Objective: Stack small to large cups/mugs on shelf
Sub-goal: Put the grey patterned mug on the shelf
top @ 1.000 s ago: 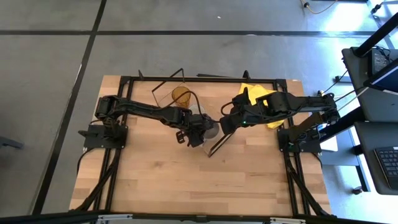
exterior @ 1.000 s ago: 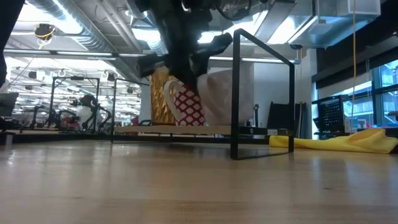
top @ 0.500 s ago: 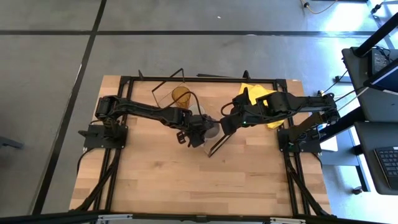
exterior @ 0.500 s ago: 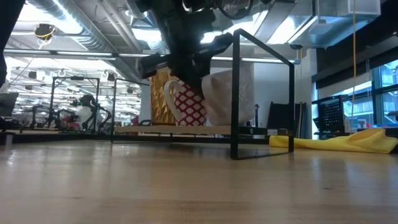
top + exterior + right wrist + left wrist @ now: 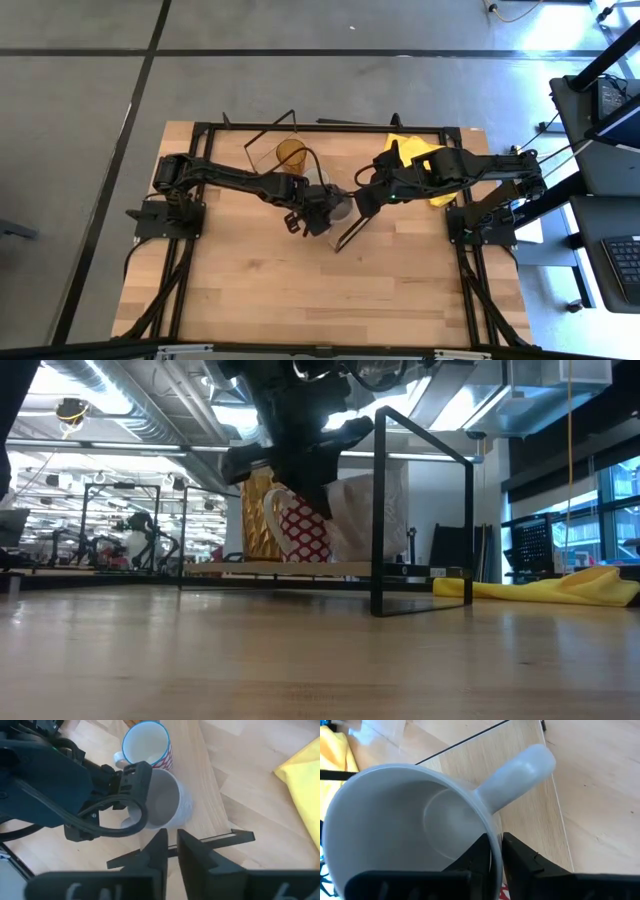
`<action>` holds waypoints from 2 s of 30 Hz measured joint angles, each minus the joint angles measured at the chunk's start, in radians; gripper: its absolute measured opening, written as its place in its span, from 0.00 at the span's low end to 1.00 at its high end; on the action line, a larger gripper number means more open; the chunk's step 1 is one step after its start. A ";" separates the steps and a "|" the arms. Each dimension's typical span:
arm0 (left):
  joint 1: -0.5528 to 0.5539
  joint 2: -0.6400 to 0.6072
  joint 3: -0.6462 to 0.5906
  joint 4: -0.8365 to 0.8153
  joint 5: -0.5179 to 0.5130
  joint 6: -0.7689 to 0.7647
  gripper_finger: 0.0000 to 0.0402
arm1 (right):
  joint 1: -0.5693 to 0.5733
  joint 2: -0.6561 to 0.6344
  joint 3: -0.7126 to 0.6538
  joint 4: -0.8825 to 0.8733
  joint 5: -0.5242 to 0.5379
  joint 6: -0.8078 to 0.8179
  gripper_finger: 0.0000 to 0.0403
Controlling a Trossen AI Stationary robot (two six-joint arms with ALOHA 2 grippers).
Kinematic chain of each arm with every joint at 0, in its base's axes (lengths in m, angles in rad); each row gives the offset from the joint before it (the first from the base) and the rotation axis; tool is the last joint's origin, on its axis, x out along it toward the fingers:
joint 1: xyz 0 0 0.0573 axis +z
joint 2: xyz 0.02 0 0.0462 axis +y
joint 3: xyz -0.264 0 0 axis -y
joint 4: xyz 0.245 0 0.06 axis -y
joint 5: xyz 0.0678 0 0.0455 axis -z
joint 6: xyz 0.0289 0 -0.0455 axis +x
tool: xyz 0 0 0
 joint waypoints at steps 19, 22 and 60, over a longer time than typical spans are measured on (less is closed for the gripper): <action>-0.004 -0.007 0.000 -0.001 -0.060 -0.029 0.25 | 0.000 0.000 0.000 -0.022 0.024 0.017 0.33; -0.019 -0.007 0.001 0.000 -0.105 -0.019 0.25 | 0.000 0.000 0.000 -0.033 0.029 0.016 0.33; -0.291 -0.123 0.274 -0.328 -0.383 -1.535 0.24 | -0.402 0.003 0.000 -0.027 -0.317 -0.303 0.01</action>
